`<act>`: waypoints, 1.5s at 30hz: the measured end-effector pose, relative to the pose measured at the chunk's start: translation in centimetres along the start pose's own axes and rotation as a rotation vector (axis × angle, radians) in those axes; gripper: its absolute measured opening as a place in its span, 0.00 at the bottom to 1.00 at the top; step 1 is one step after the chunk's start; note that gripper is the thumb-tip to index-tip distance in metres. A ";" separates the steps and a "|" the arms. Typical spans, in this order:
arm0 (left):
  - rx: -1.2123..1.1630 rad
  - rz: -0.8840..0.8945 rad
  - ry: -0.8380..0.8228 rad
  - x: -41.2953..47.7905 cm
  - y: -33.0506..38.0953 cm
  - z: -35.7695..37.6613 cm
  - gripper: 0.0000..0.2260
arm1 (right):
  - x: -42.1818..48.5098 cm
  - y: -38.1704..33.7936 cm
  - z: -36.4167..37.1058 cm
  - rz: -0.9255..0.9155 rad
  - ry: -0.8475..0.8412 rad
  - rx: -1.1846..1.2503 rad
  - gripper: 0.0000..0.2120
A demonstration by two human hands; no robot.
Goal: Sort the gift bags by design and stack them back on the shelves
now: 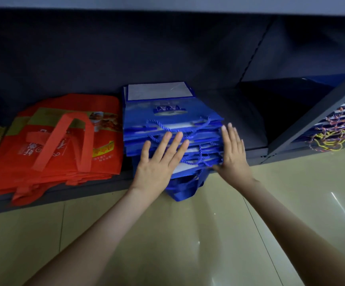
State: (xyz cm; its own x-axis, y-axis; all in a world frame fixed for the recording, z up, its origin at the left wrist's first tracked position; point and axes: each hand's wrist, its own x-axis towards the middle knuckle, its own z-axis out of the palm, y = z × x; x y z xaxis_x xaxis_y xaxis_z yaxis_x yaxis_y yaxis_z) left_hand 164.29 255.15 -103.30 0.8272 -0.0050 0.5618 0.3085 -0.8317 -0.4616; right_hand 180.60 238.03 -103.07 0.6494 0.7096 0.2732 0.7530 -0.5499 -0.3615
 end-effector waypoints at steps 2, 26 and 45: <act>-0.039 -0.060 0.012 2.0 -1.1 -0.9 0.25 | 1.5 -0.9 -1.0 -0.010 0.095 0.039 0.45; -0.162 0.161 -0.014 9.7 -11.9 -2.6 0.45 | 5.8 -6.9 -5.5 -0.208 0.304 -0.329 0.50; -0.054 -0.128 -0.270 10.0 -10.5 -4.0 0.54 | 9.0 -4.8 -6.5 0.352 0.151 0.413 0.61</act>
State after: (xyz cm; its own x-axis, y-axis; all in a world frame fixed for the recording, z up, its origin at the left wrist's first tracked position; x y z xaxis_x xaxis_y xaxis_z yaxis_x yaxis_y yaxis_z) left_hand 167.46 261.62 -90.07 0.8805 0.2434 0.4068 0.3986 -0.8446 -0.3575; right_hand 183.51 244.13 -93.06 0.8850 0.4267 0.1863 0.4034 -0.5029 -0.7644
